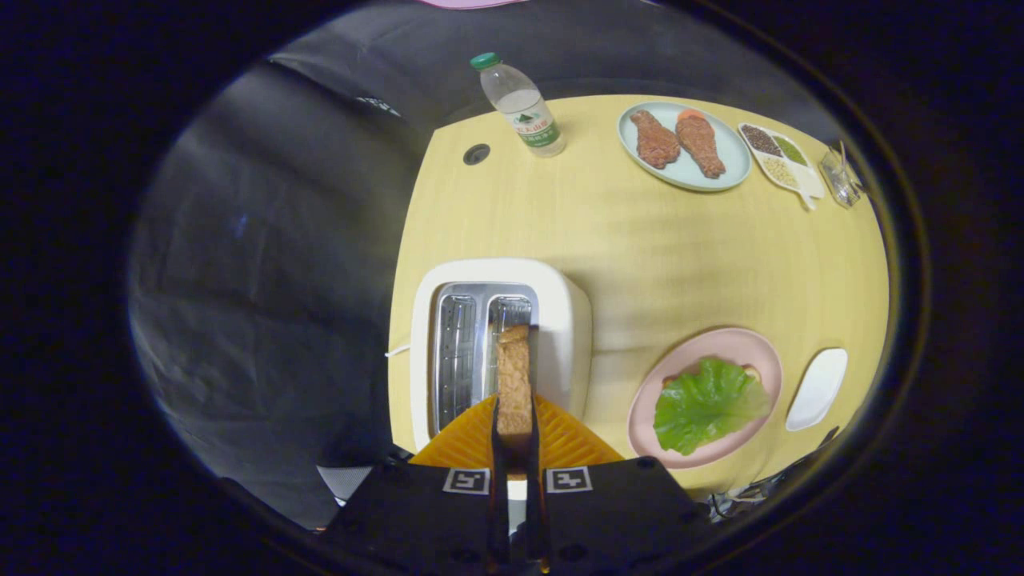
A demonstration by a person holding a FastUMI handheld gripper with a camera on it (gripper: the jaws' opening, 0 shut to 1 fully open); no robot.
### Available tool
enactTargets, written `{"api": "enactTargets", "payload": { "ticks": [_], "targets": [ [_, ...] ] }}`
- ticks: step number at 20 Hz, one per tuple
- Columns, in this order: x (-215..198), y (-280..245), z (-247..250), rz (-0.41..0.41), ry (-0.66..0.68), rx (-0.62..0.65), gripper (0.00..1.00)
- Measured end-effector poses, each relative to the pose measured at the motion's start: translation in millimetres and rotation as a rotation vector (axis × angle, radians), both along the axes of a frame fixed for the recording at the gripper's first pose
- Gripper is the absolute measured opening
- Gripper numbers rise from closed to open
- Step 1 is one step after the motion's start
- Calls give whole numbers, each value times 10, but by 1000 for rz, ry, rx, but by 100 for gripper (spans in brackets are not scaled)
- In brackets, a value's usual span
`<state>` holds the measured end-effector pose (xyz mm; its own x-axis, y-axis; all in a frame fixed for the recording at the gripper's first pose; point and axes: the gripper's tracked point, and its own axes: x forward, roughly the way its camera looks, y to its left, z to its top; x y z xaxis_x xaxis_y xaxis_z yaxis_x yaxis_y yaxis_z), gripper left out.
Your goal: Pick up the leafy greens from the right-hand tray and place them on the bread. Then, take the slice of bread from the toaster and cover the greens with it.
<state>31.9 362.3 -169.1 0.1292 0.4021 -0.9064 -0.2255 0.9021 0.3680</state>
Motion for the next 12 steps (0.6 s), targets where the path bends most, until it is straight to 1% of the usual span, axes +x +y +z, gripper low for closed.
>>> {"api": "enactTargets", "payload": {
  "ticks": [2, 5, 9, 12],
  "targets": [
    [-23, 14, 142, -4, -2, 51, 12],
    [-25, -94, 348, -21, -4, 98, 12],
    [-60, -237, 683, -45, 0, 199, 12],
    [-48, -487, 920, -73, -24, 265, 12]
  ]
}}
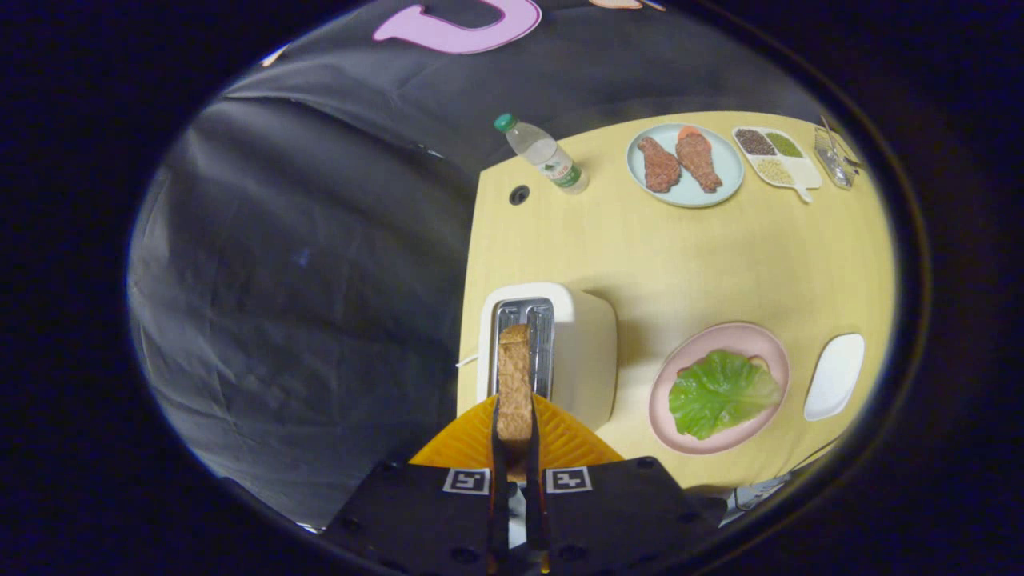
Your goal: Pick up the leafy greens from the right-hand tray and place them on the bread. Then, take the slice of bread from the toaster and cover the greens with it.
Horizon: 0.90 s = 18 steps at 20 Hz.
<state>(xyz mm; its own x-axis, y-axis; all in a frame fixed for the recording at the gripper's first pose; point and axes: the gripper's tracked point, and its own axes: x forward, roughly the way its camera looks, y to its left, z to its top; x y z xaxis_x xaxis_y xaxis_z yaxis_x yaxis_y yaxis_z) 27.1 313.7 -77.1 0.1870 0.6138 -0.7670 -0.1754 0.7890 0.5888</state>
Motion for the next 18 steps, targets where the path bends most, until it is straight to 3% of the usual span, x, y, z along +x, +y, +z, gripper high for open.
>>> {"api": "enactTargets", "payload": {
  "ticks": [4, 10, 13, 18],
  "targets": [
    [39, -588, -4, -55, -5, 11, 12],
    [16, -1430, -676, -88, 19, -76, 11],
    [-92, -1555, -1007, -39, 37, -91, 11],
    [-195, -1431, -1401, 119, 27, -96, 11]
  ]
}}
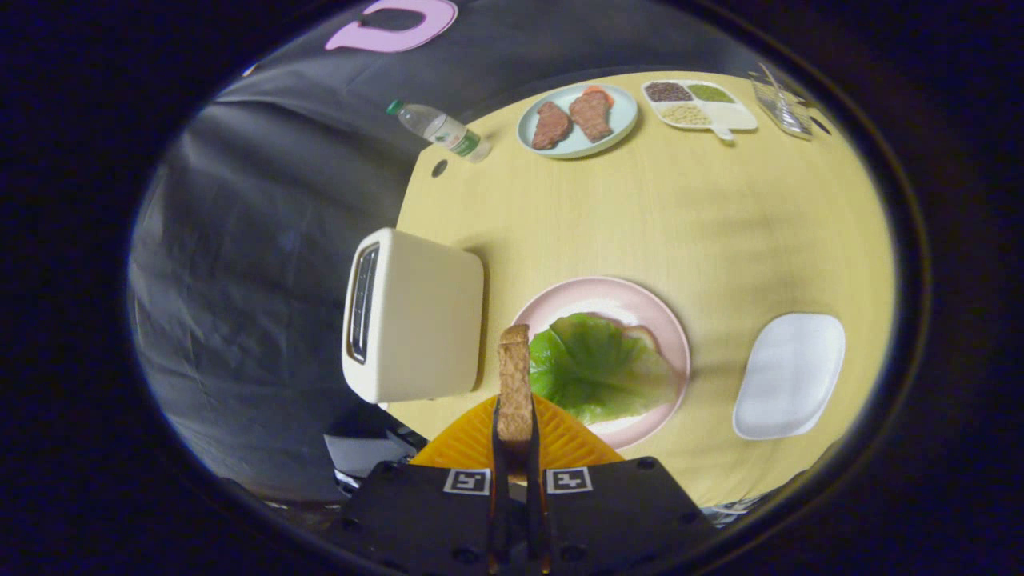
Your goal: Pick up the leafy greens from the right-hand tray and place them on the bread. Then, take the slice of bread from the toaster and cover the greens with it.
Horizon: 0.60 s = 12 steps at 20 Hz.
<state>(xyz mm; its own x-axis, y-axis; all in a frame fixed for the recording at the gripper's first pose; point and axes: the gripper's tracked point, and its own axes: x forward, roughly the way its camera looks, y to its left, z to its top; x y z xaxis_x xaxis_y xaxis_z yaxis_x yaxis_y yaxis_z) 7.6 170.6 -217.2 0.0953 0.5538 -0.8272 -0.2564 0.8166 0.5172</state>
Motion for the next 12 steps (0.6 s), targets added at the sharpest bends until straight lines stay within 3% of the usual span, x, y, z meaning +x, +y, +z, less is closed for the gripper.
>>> {"api": "enactTargets", "payload": {
  "ticks": [3, 8, 12],
  "targets": [
    [-41, 43, -158, 57, 9, -10, 11],
    [151, -150, -521, 53, -30, -128, 14],
    [208, -320, -719, 95, -100, -234, 15]
  ]
}}
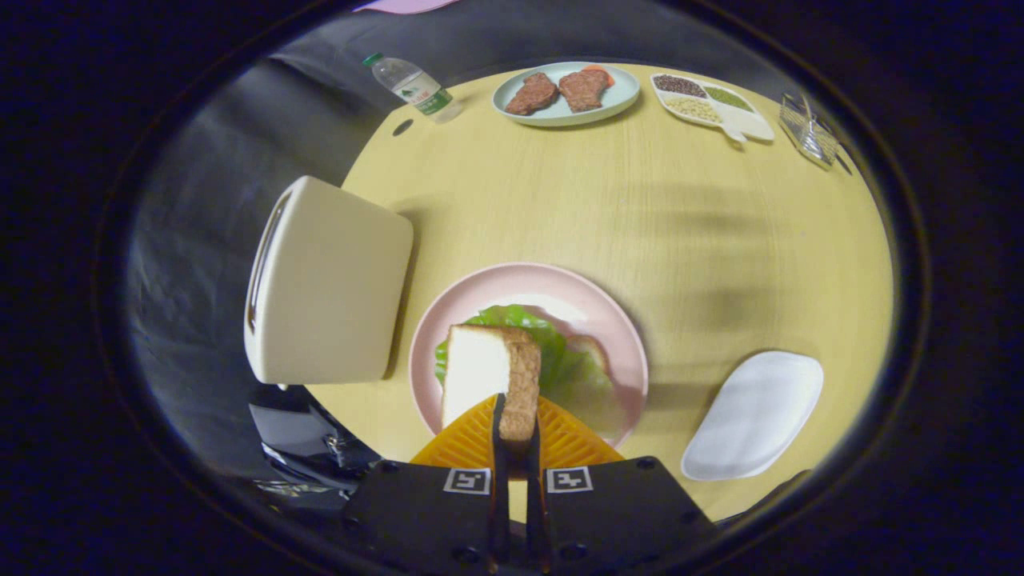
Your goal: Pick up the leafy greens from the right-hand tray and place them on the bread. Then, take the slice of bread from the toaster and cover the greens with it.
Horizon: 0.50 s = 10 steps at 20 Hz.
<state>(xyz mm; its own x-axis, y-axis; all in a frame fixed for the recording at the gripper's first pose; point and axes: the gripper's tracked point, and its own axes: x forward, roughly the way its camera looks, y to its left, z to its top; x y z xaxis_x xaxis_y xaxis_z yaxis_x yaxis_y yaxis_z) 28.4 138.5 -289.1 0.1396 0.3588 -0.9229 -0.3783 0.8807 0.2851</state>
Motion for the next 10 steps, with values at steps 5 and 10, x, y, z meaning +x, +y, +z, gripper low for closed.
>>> {"api": "enactTargets", "payload": {
  "ticks": [5, 10],
  "targets": [
    [41, -115, -137, 63, -64, -82, 30],
    [114, -208, -178, 126, -185, -154, 59]
  ]
}}
